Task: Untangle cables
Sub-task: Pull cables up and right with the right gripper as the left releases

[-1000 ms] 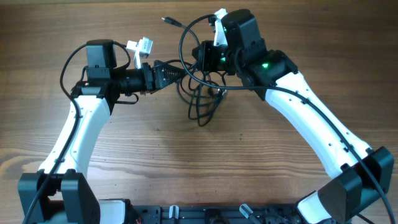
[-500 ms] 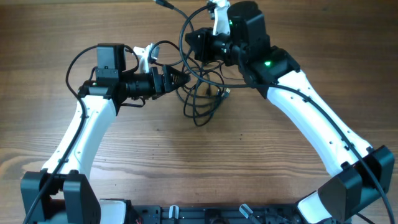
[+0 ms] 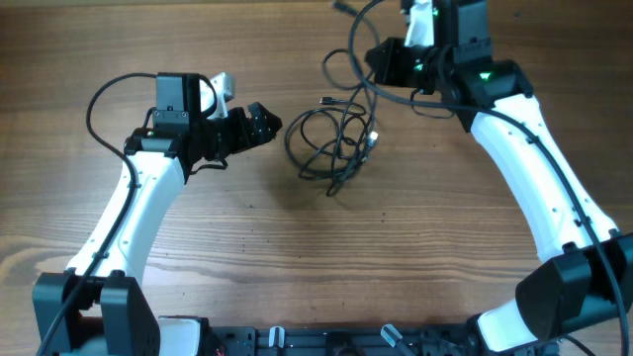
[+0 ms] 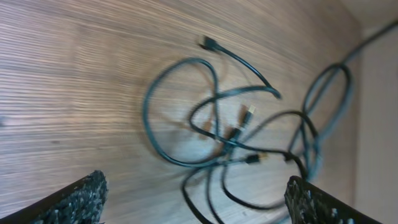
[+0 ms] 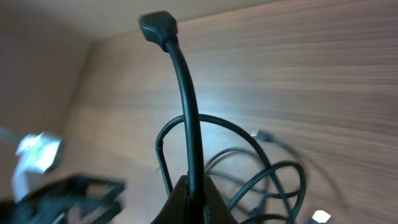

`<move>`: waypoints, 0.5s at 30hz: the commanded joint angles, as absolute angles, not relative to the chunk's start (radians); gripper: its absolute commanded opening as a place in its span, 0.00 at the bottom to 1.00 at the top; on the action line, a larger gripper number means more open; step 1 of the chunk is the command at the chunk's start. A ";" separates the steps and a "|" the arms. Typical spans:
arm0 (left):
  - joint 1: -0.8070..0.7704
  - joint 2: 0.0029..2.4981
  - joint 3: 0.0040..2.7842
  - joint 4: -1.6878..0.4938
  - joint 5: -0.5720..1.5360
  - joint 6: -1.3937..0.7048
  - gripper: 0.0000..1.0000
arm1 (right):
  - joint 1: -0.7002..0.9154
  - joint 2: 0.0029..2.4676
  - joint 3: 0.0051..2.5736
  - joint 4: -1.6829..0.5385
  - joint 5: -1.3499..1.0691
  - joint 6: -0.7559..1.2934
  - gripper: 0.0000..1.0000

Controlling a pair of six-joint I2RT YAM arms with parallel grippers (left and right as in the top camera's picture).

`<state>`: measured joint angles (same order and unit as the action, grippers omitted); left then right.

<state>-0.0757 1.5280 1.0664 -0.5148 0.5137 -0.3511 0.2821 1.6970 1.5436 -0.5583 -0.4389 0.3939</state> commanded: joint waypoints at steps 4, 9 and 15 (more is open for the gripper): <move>-0.070 1.532 1.065 -0.513 0.417 -0.356 0.98 | 0.226 1.536 1.715 -0.532 -0.757 0.459 0.04; -0.070 1.532 1.065 -0.513 0.418 -0.356 1.00 | 0.155 1.464 1.756 -0.377 -0.954 0.707 0.04; -0.070 1.532 1.065 -0.512 0.418 -0.356 1.00 | 0.150 1.453 1.756 -0.093 -0.995 1.007 0.04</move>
<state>-0.0757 1.5280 1.0664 -0.5163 0.4309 -0.3546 0.1516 1.4483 1.7485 -0.1543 -0.9443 0.8181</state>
